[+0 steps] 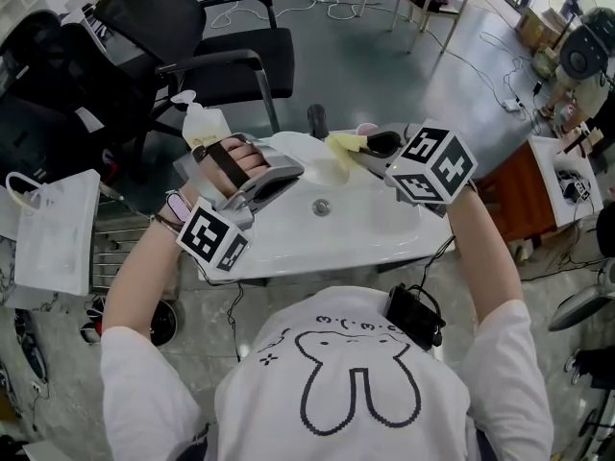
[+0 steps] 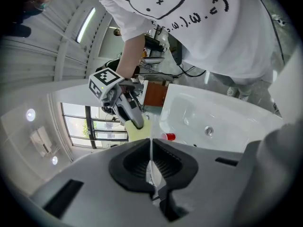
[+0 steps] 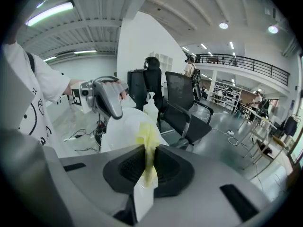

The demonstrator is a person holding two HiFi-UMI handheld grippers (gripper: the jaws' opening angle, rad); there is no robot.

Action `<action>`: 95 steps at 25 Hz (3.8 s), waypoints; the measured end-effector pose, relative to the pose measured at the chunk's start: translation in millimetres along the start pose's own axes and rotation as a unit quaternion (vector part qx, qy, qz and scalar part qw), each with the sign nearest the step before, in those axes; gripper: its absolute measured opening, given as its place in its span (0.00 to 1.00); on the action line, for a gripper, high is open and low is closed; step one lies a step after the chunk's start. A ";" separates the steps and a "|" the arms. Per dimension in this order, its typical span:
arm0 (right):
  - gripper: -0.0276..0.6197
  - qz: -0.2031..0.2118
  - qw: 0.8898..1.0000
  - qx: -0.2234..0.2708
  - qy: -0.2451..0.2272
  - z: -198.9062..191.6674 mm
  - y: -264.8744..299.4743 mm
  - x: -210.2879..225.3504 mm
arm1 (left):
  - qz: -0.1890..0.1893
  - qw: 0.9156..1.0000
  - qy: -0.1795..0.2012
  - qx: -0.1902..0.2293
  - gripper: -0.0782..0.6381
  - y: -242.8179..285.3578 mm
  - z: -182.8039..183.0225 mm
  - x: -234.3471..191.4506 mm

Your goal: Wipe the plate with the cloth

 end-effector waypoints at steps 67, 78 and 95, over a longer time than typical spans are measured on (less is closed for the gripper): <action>0.12 -0.036 0.994 -0.078 -0.063 2.4 45.8 -10.3 | -0.001 0.999 0.032 0.010 0.14 6.1 35.7 15.9; 0.12 0.116 0.992 0.045 0.007 62.6 13.1 -45.8 | -0.003 0.999 0.035 0.016 0.14 7.8 38.0 14.0; 0.12 0.166 0.986 -0.020 0.013 63.7 60.4 -33.3 | -0.019 0.998 0.060 0.008 0.14 7.3 40.9 19.3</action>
Point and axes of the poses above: the fingertips, and each gripper's own axes: y forward along the fingers, x to its right, z out of its top, the point moved 5 cm from there along -y, backward along the fingers, and after that the axes turned 4 degrees about -y, right-handed, at the moved point
